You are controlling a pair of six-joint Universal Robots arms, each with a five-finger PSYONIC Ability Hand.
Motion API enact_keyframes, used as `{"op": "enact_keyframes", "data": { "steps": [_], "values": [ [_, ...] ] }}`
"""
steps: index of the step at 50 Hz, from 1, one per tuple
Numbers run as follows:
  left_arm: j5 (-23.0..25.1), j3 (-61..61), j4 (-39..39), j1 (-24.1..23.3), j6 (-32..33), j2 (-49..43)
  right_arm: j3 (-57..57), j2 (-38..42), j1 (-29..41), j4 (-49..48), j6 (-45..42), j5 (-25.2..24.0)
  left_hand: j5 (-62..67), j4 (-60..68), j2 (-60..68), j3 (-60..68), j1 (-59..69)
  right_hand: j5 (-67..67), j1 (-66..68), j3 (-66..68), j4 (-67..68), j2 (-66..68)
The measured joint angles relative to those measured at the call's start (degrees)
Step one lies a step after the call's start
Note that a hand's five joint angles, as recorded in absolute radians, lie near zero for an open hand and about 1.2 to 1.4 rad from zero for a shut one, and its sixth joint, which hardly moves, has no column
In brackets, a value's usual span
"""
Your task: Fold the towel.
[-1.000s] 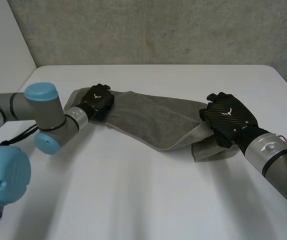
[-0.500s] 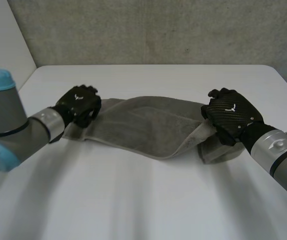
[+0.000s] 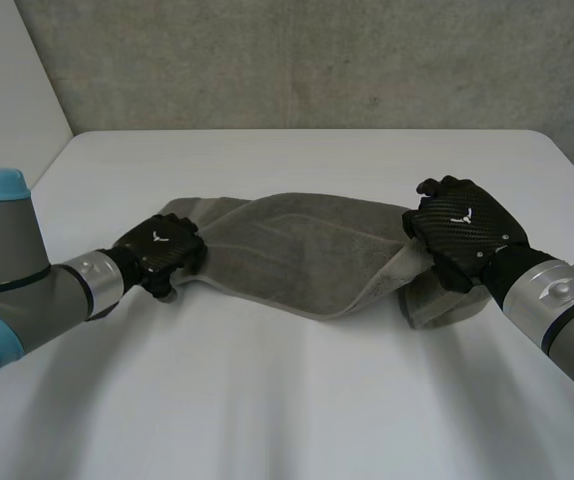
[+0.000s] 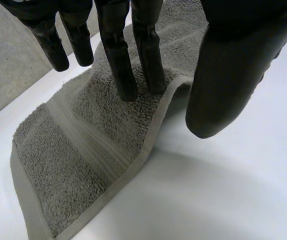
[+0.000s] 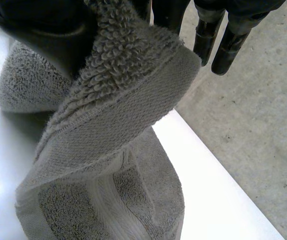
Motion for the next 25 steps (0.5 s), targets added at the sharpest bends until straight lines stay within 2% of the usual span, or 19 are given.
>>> {"op": "enact_keyframes", "data": {
  "steps": [9, 18, 25],
  "values": [
    [0.4, -6.2, 5.6, 0.3, -5.8, 3.1, 0.3, 0.3, 0.1, 0.0, -0.3, -0.2, -1.6, 0.0, -1.0, 0.0, -1.0, 0.0, 0.0, 0.0, 0.0, 0.0],
    [0.5, -14.6, 16.1, 1.4, -13.6, 8.8, 0.4, 0.5, 0.3, 0.0, -0.3, -0.1, -5.3, 0.0, -4.3, 0.0, -4.2, 0.0, 0.0, 0.0, 0.0, 0.0],
    [0.0, -20.2, 28.4, 1.4, -21.0, 11.4, 0.5, 0.5, 0.3, 0.0, -0.3, -0.1, -5.3, 0.0, -4.3, 0.0, -4.2, 0.0, 0.0, 0.0, 0.0, 0.0]
  ]
}}
